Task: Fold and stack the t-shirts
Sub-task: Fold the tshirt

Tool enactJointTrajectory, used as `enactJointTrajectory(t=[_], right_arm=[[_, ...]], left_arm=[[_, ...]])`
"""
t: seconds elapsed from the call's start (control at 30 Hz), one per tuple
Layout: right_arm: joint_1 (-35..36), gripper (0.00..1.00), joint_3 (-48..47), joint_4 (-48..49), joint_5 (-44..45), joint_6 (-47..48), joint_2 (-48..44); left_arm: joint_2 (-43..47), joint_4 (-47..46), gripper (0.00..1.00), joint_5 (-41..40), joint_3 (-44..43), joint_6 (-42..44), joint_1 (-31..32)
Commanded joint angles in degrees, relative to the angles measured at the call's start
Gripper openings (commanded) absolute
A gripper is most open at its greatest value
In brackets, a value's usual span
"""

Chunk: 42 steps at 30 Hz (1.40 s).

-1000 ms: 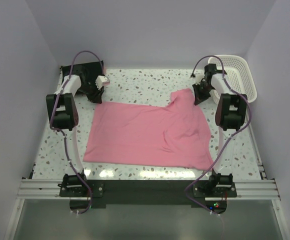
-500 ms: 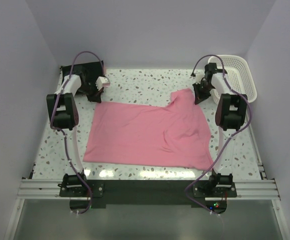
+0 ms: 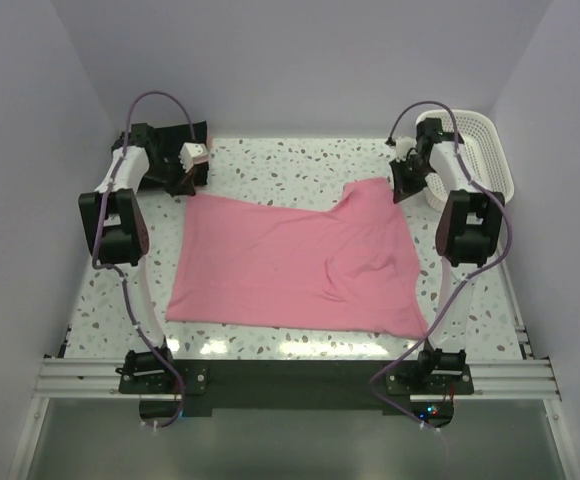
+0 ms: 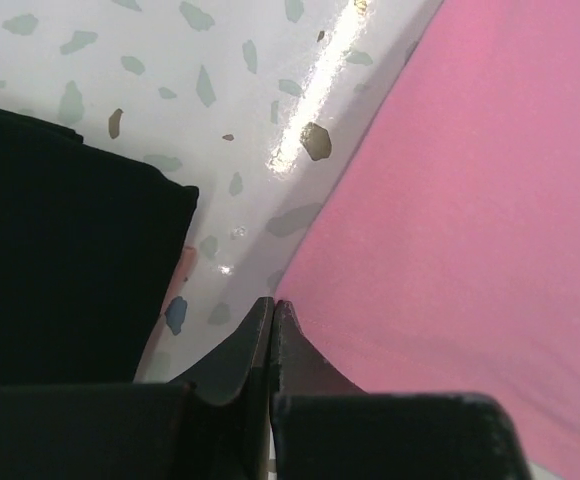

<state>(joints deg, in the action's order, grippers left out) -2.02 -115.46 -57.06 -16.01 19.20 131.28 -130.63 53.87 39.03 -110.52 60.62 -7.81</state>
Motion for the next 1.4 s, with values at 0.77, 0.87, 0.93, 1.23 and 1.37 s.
enactJointTrajectory(t=[0.77, 0.87, 0.93, 1.23, 1.37], right_arm=[[-1.1, 0.0, 7.5, -4.2, -3.6, 2.5, -15.7], [-1.1, 0.0, 10.9, -4.6, -4.0, 3.2, -19.6], [-1.1, 0.0, 13.0, -4.8, -4.3, 3.6, -21.5], [-1.1, 0.0, 25.4, -4.8, -4.9, 5.7, -33.7], [-1.1, 0.0, 30.2, -5.3, -5.3, 7.2, -38.0]], left_arm=[[17.3, -2.2, 0.0, 3.5, 14.6, 7.8, -3.8], [19.5, -1.1, 0.0, 3.5, 16.6, 10.2, -4.4], [20.5, -0.3, 0.0, 3.5, 17.7, 12.4, -4.9], [27.1, 3.5, 0.0, 4.0, 23.9, 20.3, -7.8], [32.5, 5.0, 0.0, 4.0, 29.6, 24.4, -8.4]])
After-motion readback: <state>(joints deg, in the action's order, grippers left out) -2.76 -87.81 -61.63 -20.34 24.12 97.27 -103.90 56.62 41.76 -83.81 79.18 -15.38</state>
